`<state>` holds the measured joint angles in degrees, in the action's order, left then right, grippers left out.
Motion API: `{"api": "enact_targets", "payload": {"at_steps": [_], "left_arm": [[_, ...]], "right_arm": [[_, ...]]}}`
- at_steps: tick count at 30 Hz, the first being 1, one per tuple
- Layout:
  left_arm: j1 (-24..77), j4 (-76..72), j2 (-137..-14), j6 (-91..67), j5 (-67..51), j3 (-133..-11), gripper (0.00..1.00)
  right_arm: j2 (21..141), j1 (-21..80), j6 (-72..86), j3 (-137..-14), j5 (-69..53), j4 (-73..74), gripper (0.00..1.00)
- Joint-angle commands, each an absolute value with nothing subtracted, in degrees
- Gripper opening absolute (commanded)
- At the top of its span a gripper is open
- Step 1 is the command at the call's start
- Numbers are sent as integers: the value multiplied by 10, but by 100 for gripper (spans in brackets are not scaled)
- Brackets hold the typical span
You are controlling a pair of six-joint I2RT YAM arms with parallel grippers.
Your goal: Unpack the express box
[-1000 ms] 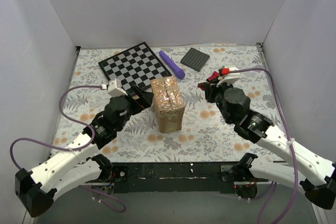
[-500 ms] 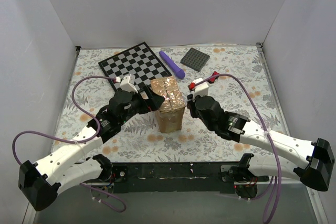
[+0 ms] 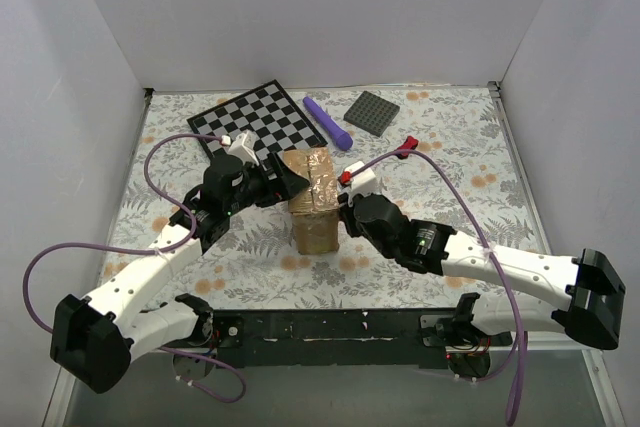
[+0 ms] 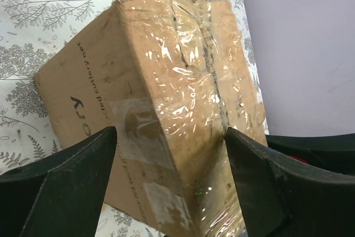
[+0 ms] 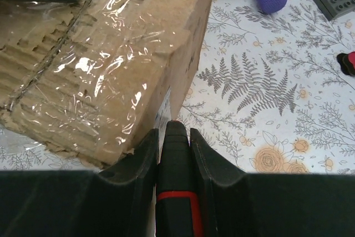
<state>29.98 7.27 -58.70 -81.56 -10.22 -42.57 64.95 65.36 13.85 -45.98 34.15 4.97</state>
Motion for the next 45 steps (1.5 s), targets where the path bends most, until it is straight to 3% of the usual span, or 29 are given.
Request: {"api": "enact_targets", "payload": {"at_steps": [1,4,8,9,12,14,15,19,21,29,35,38,45], "left_arm": [[294,62,-595,-779,-154,-459,77],[294,44,-591,-769,-170,-454,66],[291,26,-586,-760,-177,-453,38],[290,35,-588,-758,-176,-455,36],[285,52,-589,-756,-165,-461,37],[282,55,-580,-756,-155,-458,50],[276,57,-577,-761,-152,-456,61],[265,45,-561,-773,-152,-446,74],[259,31,-555,-778,-161,-440,74],[231,20,-572,-780,-220,-435,52],[219,24,-602,-780,-286,-435,61],[218,28,-606,-773,-298,-432,60],[206,28,-600,-772,-304,-420,32]], "right_arm": [[668,664,142,-480,319,-20,1],[672,668,142,-477,309,-31,1],[672,670,149,-473,308,-33,1],[670,670,149,-474,312,-30,1],[650,670,150,-473,328,-18,1],[636,670,146,-471,336,-11,1],[632,670,144,-471,337,-9,1],[626,670,139,-471,338,13,1],[624,670,141,-468,338,16,1],[612,670,126,-473,338,23,1],[621,669,118,-474,330,25,1],[627,670,116,-475,328,21,1],[631,670,110,-480,323,16,1]]}}
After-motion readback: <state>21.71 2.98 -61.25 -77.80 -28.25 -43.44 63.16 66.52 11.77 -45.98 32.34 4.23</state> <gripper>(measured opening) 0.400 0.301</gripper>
